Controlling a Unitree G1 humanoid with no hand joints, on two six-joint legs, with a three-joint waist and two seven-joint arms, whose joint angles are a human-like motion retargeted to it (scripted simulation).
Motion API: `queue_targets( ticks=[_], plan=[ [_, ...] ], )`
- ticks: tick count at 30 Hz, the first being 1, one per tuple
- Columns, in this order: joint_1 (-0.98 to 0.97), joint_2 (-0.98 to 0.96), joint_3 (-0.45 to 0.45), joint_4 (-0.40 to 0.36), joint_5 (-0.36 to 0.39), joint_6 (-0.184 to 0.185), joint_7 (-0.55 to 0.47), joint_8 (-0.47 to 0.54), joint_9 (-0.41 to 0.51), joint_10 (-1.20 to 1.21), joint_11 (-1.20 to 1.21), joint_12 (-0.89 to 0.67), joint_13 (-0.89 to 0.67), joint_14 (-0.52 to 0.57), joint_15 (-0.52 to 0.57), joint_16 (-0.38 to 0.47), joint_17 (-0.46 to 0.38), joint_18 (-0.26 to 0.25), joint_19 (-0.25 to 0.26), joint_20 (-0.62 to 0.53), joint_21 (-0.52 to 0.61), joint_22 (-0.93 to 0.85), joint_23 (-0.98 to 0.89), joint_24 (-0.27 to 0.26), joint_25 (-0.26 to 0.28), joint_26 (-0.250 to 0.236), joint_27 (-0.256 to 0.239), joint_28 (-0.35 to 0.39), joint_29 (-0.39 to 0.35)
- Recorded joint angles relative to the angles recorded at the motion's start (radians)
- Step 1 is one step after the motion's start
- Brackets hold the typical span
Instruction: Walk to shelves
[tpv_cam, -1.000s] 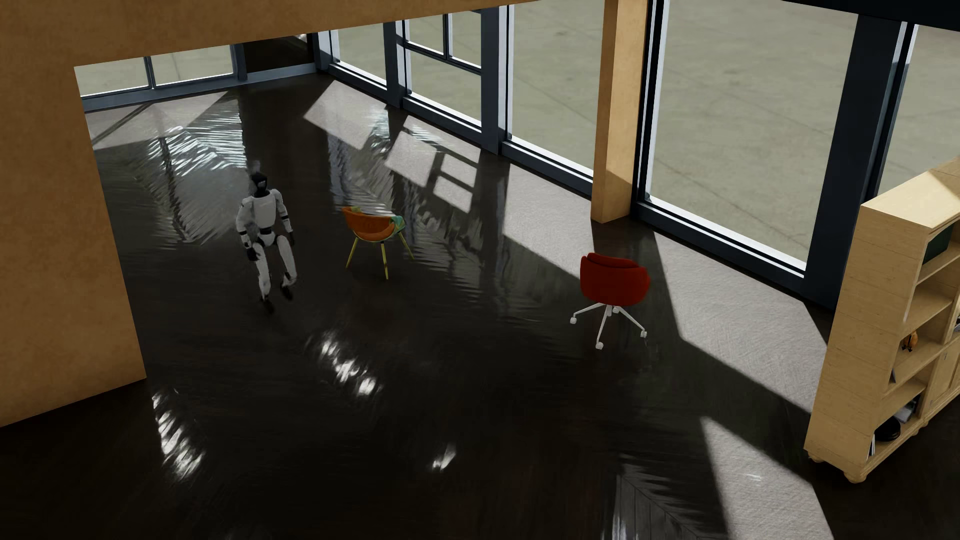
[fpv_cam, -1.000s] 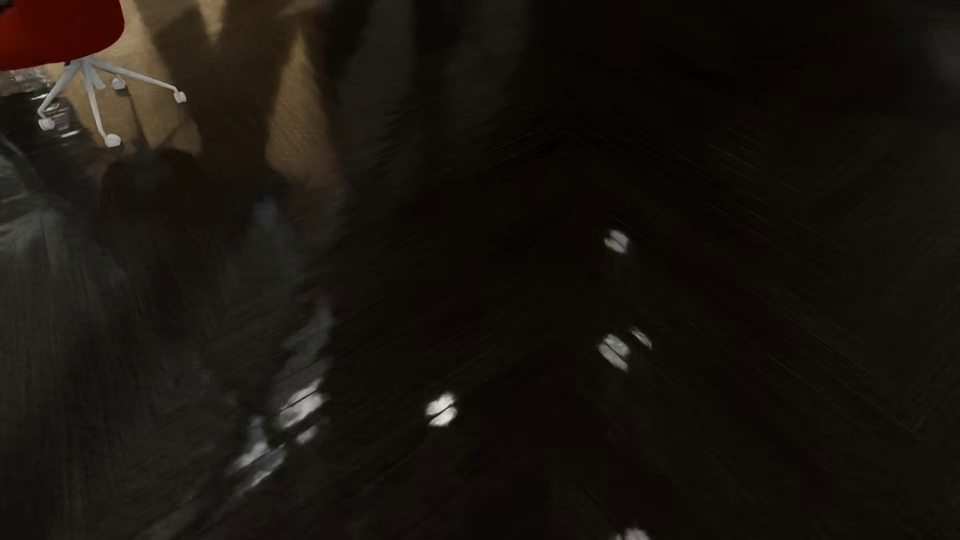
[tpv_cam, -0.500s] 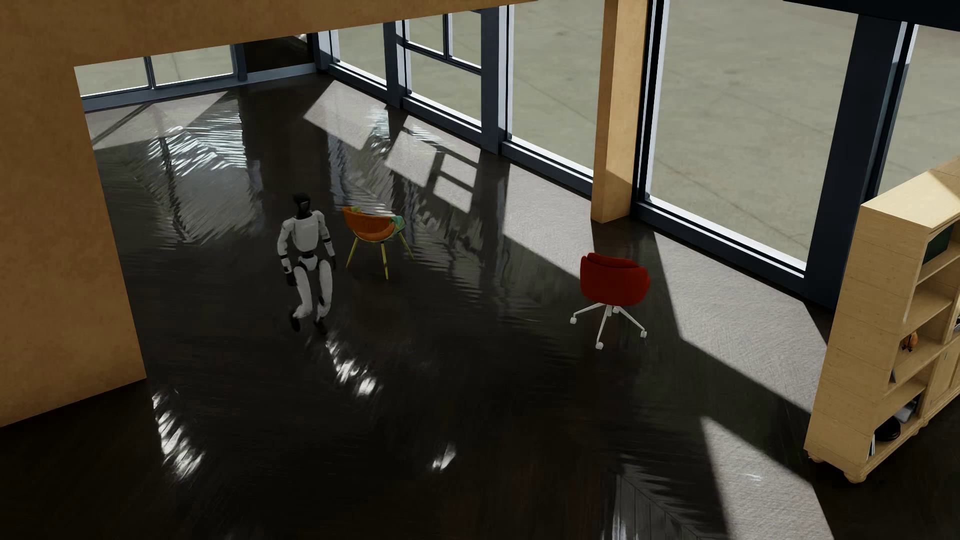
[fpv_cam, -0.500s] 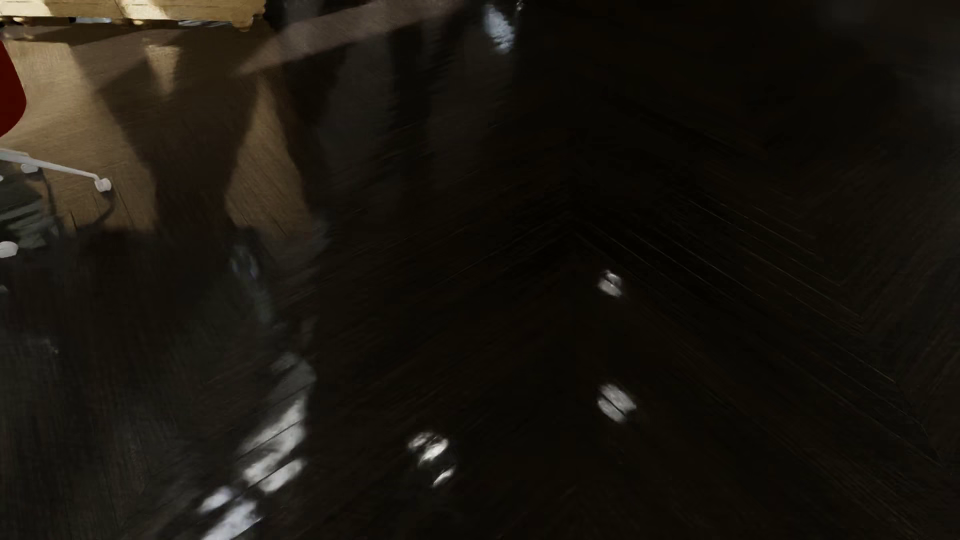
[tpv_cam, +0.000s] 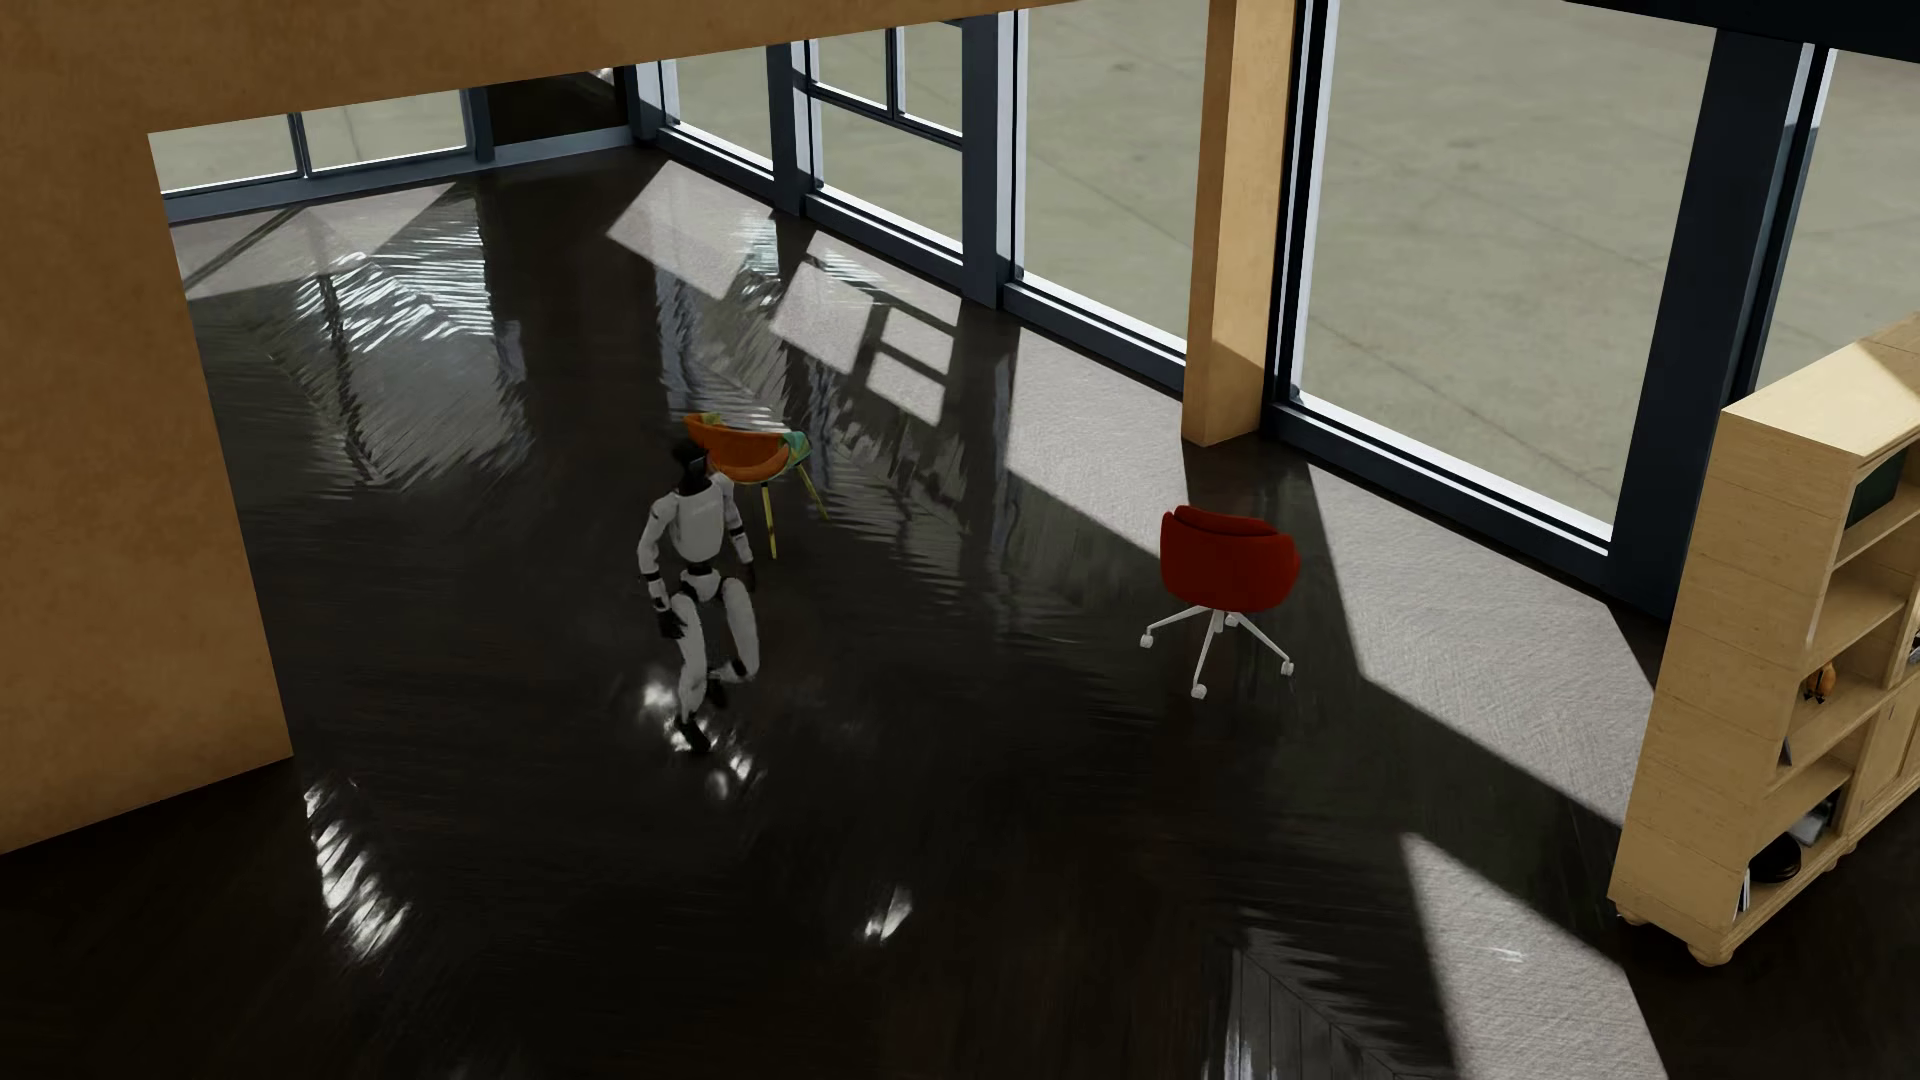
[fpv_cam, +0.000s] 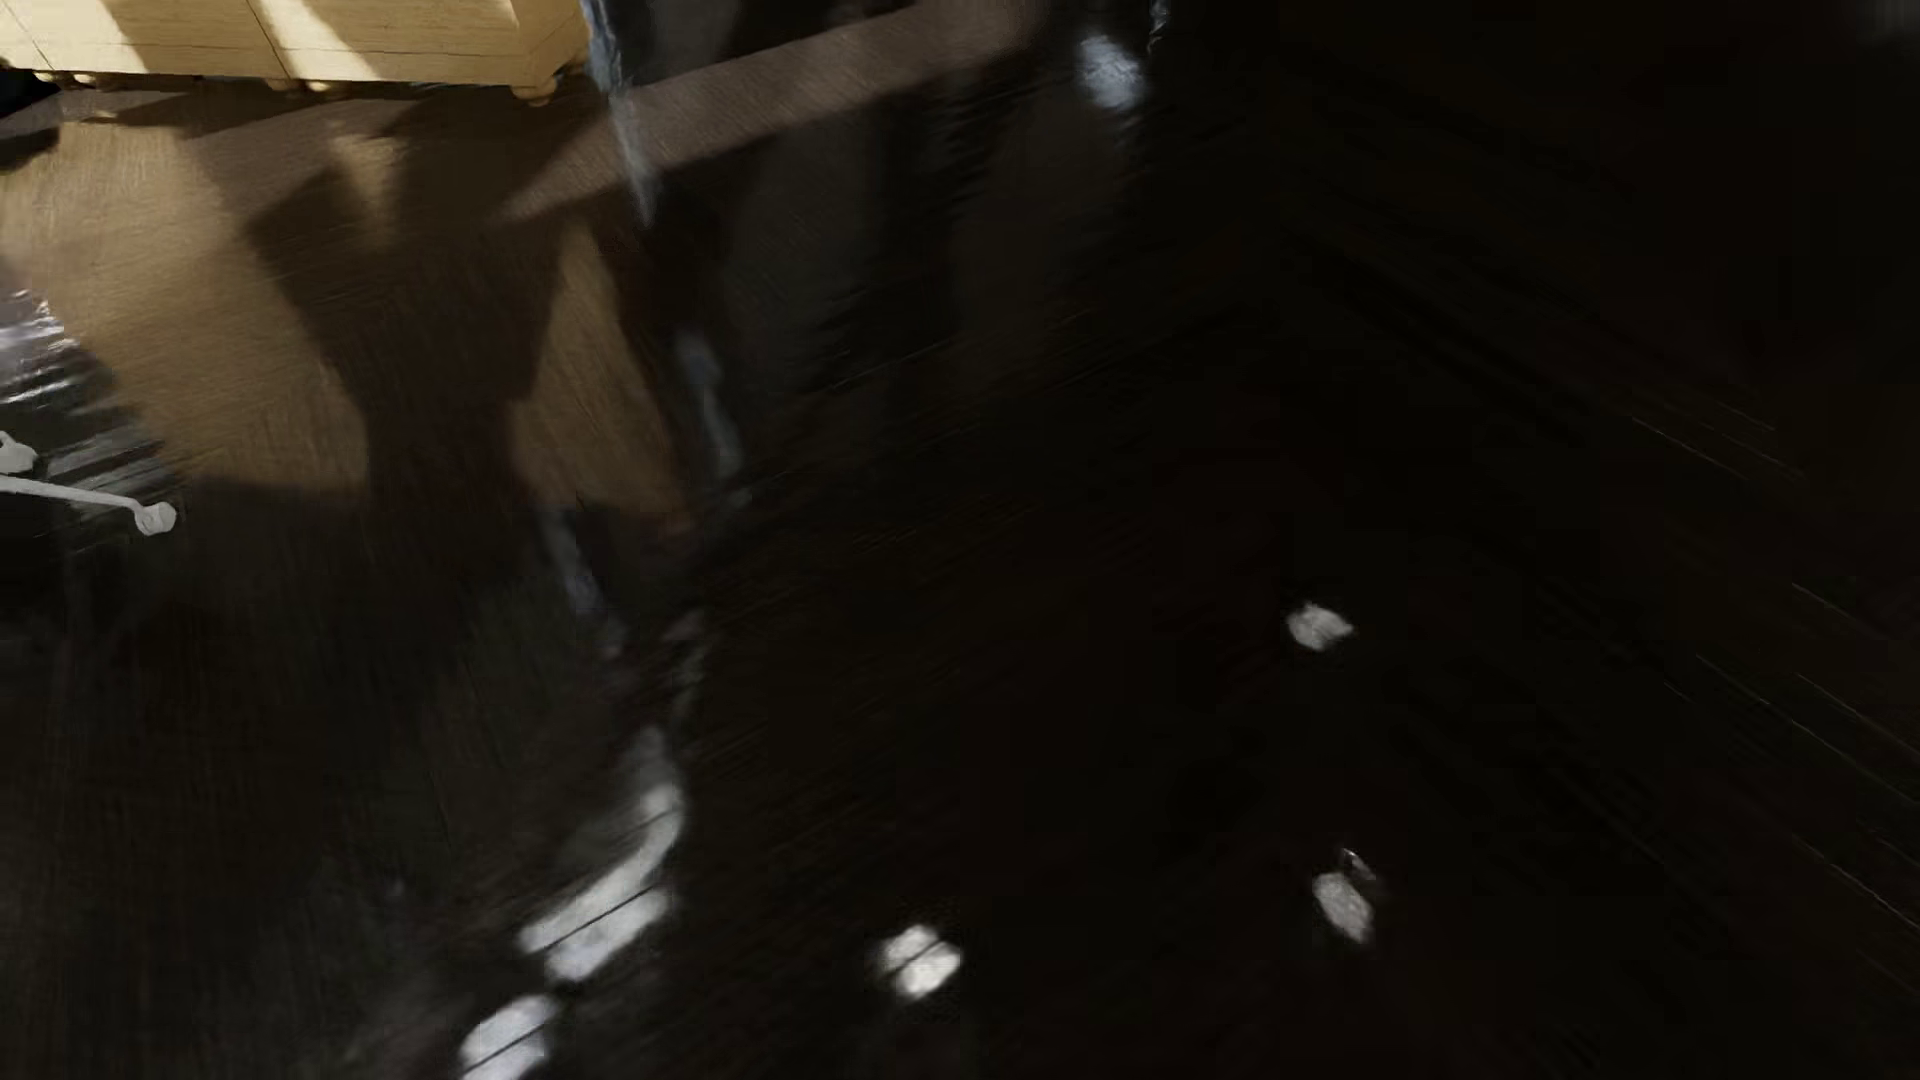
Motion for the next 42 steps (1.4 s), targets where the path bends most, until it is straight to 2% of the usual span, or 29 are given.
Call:
queue_targets(
  ticks=[4,5,6,7,8,9,10,11,12,14,16,18,19,21,22,23,24,25,26,28,29,30,32,34,36,38,40,41,42],
  plan=[
    [-0.201,0.333,0.172,0.022,-0.058,-0.022,0.000,0.000,-0.037,-0.687,-0.097,0.086,-0.088,0.049,-0.360,0.028,-0.031,0.000,0.000,0.000,-0.096,0.087,-0.183,0.000,0.000,0.000,0.000,0.000,0.000],
    [-0.207,0.374,0.191,0.030,-0.065,-0.016,0.000,0.000,-0.052,-0.815,-0.096,0.099,-0.115,0.155,-0.385,0.029,-0.037,0.000,0.000,-0.010,-0.124,0.114,-0.213,0.000,0.000,0.000,0.000,0.000,0.000],
    [-0.239,0.396,0.190,0.033,-0.063,-0.009,0.000,0.000,-0.071,-1.219,-0.113,0.111,-0.137,0.639,-0.363,0.030,-0.037,0.000,0.000,-0.006,-0.142,0.137,-0.227,0.000,0.000,0.000,0.000,0.000,0.000],
    [-0.270,0.434,0.181,0.019,-0.078,-0.004,0.000,0.000,-0.062,-0.825,-0.096,0.117,-0.137,0.207,-0.290,0.028,-0.034,0.000,0.000,-0.010,-0.162,0.167,-0.238,0.000,0.000,0.000,0.000,0.000,0.000],
    [-0.282,0.459,0.175,-0.003,-0.106,-0.009,0.000,0.000,-0.052,-0.697,-0.017,0.115,-0.117,0.004,-0.167,0.031,-0.021,0.000,0.000,-0.031,-0.186,0.198,-0.225,0.000,0.000,0.000,0.000,0.000,0.000],
    [-0.324,0.398,0.157,-0.021,-0.148,-0.022,0.000,0.000,-0.064,-0.571,0.161,0.117,-0.099,0.031,-0.007,0.024,0.001,0.000,0.000,-0.007,-0.193,0.209,-0.175,0.000,0.000,0.000,0.000,0.000,0.000],
    [-0.287,0.342,0.138,-0.075,-0.191,-0.031,0.000,0.000,-0.034,-0.456,0.396,0.091,-0.078,-0.015,0.094,0.023,0.016,0.000,0.000,-0.022,-0.182,0.227,-0.092,0.000,0.000,0.000,0.000,0.000,0.000],
    [-0.226,0.211,0.116,-0.116,-0.184,-0.015,0.000,0.000,-0.022,-0.452,0.690,0.056,-0.067,-0.057,0.101,0.020,0.013,0.000,0.000,-0.050,-0.149,0.204,-0.022,0.000,0.000,0.000,0.000,0.000,0.000],
    [-0.141,0.075,0.080,-0.168,-0.185,-0.005,0.000,0.000,-0.016,-0.502,0.917,0.032,-0.061,-0.050,0.053,0.014,0.007,0.000,0.000,-0.061,-0.086,0.146,0.038,0.000,0.000,0.000,0.000,0.000,0.000],
    [0.090,-0.142,-0.043,-0.201,-0.146,0.041,0.000,0.000,-0.012,-0.649,1.001,0.004,0.009,0.019,0.059,-0.002,0.011,0.000,0.000,-0.025,-0.029,-0.004,0.110,0.000,0.000,0.000,0.000,0.000,0.000],
    [0.276,-0.319,-0.175,-0.182,-0.111,0.068,0.000,0.000,-0.019,-0.780,0.702,-0.036,0.080,0.094,0.216,-0.015,0.015,0.000,0.000,-0.001,0.022,-0.115,0.128,0.000,0.000,0.000,0.000,0.000,0.000],
    [0.434,-0.422,-0.258,-0.129,-0.132,0.060,0.000,0.000,-0.026,-0.859,0.274,-0.081,0.145,0.149,0.336,-0.007,0.032,0.000,0.000,0.007,0.023,-0.222,0.122,0.000,0.000,0.000,0.000,0.000,0.000],
    [0.510,-0.451,-0.264,-0.106,-0.153,0.038,0.000,0.000,-0.035,-0.869,0.090,-0.100,0.170,0.188,0.211,0.010,0.040,0.000,0.000,0.010,0.032,-0.282,0.104,0.000,0.000,0.000,0.000,0.000,0.000],
    [0.567,-0.528,-0.308,-0.036,-0.201,0.015,0.000,0.000,-0.058,-0.858,-0.073,-0.110,0.170,0.282,-0.195,0.034,0.059,0.000,0.000,0.046,0.022,-0.391,0.119,0.000,0.000,0.000,0.000,0.000,0.000],
    [0.604,-0.547,-0.341,0.009,-0.208,0.017,0.000,0.000,-0.049,-0.840,-0.059,-0.111,0.167,0.373,-0.223,0.033,0.053,0.000,0.000,0.060,0.010,-0.403,0.110,0.000,0.000,0.000,0.000,0.000,0.000],
    [0.629,-0.579,-0.346,0.035,-0.193,0.025,0.000,0.000,-0.059,-0.814,-0.018,-0.102,0.156,0.477,-0.102,0.022,0.045,0.000,0.000,0.065,0.007,-0.377,0.120,0.000,0.000,0.000,0.000,0.000,0.000],
    [0.614,-0.617,-0.327,0.059,-0.155,0.038,0.000,0.000,-0.086,-0.743,0.045,-0.081,0.139,0.626,0.110,0.008,0.036,0.000,0.000,0.069,0.006,-0.330,0.132,0.000,0.000,0.000,0.000,0.000,0.000],
    [0.547,-0.644,-0.295,0.075,-0.111,0.055,0.000,0.000,-0.106,-0.605,0.156,-0.064,0.120,0.766,0.252,-0.009,0.032,0.000,0.000,0.063,-0.003,-0.251,0.151,0.000,0.000,0.000,0.000,0.000,0.000],
    [0.464,-0.599,-0.265,0.083,-0.063,0.070,0.000,0.000,-0.078,-0.407,0.251,-0.060,0.088,0.731,0.251,-0.020,0.020,0.000,0.000,0.046,-0.003,-0.173,0.160,0.000,0.000,0.000,0.000,0.000,0.000],
    [0.237,-0.355,-0.190,0.055,0.005,0.057,0.000,0.000,-0.021,-0.031,0.196,-0.073,0.004,0.243,0.176,-0.022,0.003,0.000,0.000,-0.023,-0.027,-0.048,0.152,0.000,0.000,0.000,0.000,0.000,0.000],
    [0.110,-0.230,-0.136,0.029,0.005,0.028,0.000,0.000,-0.021,0.033,0.134,-0.053,-0.035,0.062,0.107,-0.014,-0.006,0.000,0.000,-0.035,-0.023,-0.019,0.137,0.000,0.000,0.000,0.000,0.000,0.000],
    [0.048,-0.063,-0.071,0.005,-0.013,0.002,0.000,0.000,0.010,-0.024,0.056,-0.033,-0.047,-0.029,0.030,0.002,-0.035,0.000,0.000,-0.056,-0.015,0.004,0.050,0.000,0.000,0.000,0.000,0.000,0.000],
    [-0.109,0.161,0.045,0.002,-0.048,-0.038,0.000,0.000,0.011,-0.282,-0.071,0.016,-0.109,-0.045,-0.132,0.028,-0.049,0.000,0.000,-0.030,-0.078,0.038,-0.018,0.000,0.000,0.000,0.000,0.000,0.000],
    [-0.198,0.310,0.131,0.029,-0.077,-0.052,0.000,0.000,-0.003,-0.675,-0.131,0.037,-0.202,0.026,-0.272,0.042,-0.067,0.000,0.000,-0.002,-0.119,0.074,-0.090,0.000,0.000,0.000,0.000,0.000,0.000],
    [-0.268,0.406,0.192,0.071,-0.100,-0.053,0.000,0.000,-0.025,-0.874,-0.119,0.059,-0.273,0.006,-0.312,0.050,-0.083,0.000,0.000,0.026,-0.150,0.106,-0.143,0.000,0.000,0.000,0.000,0.000,0.000],
    [-0.303,0.489,0.250,0.075,-0.176,-0.077,0.000,0.000,-0.015,-0.706,-0.024,0.082,-0.265,0.024,-0.203,0.052,-0.067,0.000,0.000,0.030,-0.189,0.144,-0.188,0.000,0.000,0.000,0.000,0.000,0.000],
    [-0.324,0.402,0.223,0.016,-0.223,-0.132,0.000,0.000,-0.042,-0.482,0.296,0.081,-0.202,0.114,0.156,0.042,-0.010,0.000,0.000,0.003,-0.195,0.217,-0.160,0.000,0.000,0.000,0.000,0.000,0.000],
    [-0.231,0.324,0.183,-0.050,-0.233,-0.148,0.000,0.000,-0.007,-0.464,0.536,0.069,-0.161,0.071,0.297,0.035,0.000,0.000,0.000,0.015,-0.183,0.212,-0.148,0.000,0.000,0.000,0.000,0.000,0.000],
    [-0.150,0.223,0.134,-0.088,-0.219,-0.147,0.000,0.000,0.012,-0.470,0.748,0.059,-0.145,0.030,0.250,0.021,0.010,0.000,0.000,0.016,-0.126,0.187,-0.117,0.000,0.000,0.000,0.000,0.000,0.000]
  ],
)
